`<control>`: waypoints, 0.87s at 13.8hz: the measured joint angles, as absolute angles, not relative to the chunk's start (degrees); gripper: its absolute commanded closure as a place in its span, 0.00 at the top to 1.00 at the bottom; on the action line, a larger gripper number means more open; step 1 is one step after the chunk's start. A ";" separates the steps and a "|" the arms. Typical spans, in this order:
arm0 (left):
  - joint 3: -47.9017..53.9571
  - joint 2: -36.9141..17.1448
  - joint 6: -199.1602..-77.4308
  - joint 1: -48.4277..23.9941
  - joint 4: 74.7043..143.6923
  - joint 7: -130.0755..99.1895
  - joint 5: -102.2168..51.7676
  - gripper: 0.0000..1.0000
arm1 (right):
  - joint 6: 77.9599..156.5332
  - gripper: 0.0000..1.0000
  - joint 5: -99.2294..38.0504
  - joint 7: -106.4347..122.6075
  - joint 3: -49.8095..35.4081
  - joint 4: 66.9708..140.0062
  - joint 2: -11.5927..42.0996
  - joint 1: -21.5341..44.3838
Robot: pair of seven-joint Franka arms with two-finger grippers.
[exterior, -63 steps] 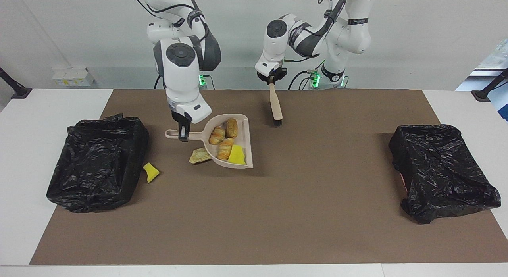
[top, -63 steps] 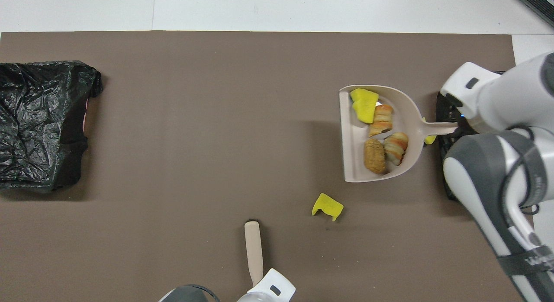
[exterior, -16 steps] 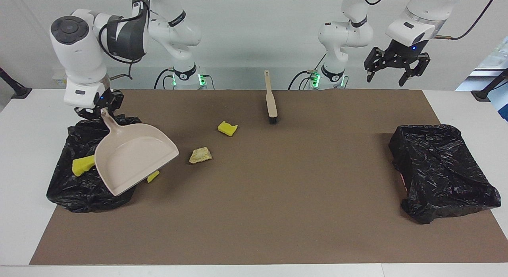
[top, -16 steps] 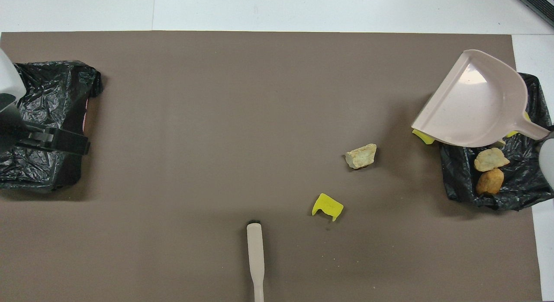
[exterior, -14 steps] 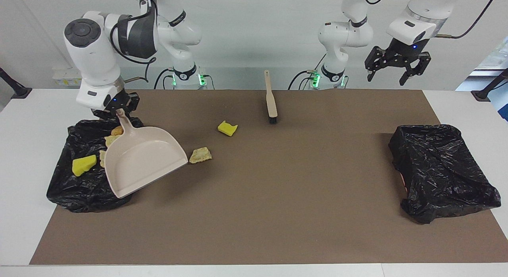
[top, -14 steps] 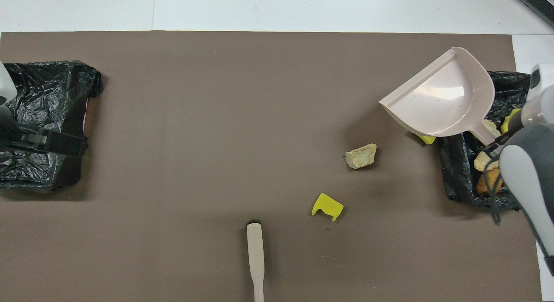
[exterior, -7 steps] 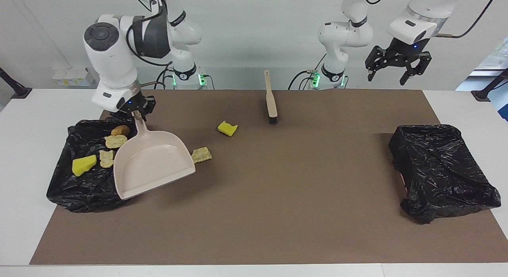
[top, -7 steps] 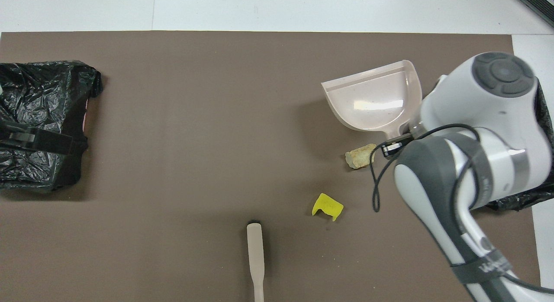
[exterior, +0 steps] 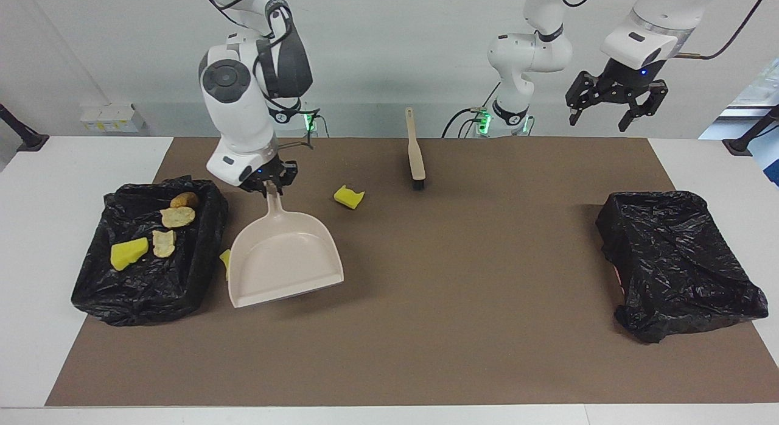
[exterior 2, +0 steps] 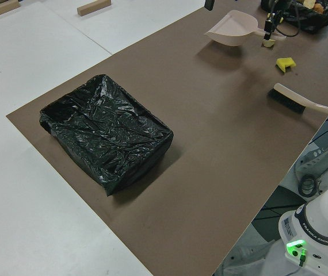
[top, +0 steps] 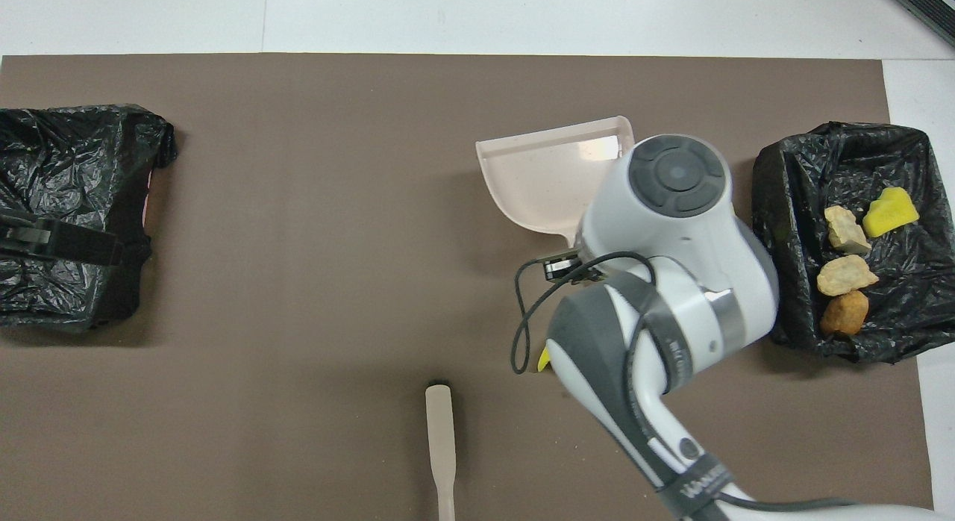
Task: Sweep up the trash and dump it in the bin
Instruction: 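Set the empty dustpan back down mid-table with the right gripper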
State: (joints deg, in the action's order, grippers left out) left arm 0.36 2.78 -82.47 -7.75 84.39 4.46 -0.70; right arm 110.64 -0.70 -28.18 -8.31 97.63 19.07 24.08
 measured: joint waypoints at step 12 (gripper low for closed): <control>0.41 2.83 -82.37 -7.75 84.39 4.42 -0.70 1.00 | 115.62 1.00 -1.26 -36.95 -7.68 92.22 25.39 29.65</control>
State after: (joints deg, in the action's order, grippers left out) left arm 0.41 2.83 -82.37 -7.75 84.39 4.42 -0.70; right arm 115.62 -1.26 -36.95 -7.68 92.22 25.39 29.65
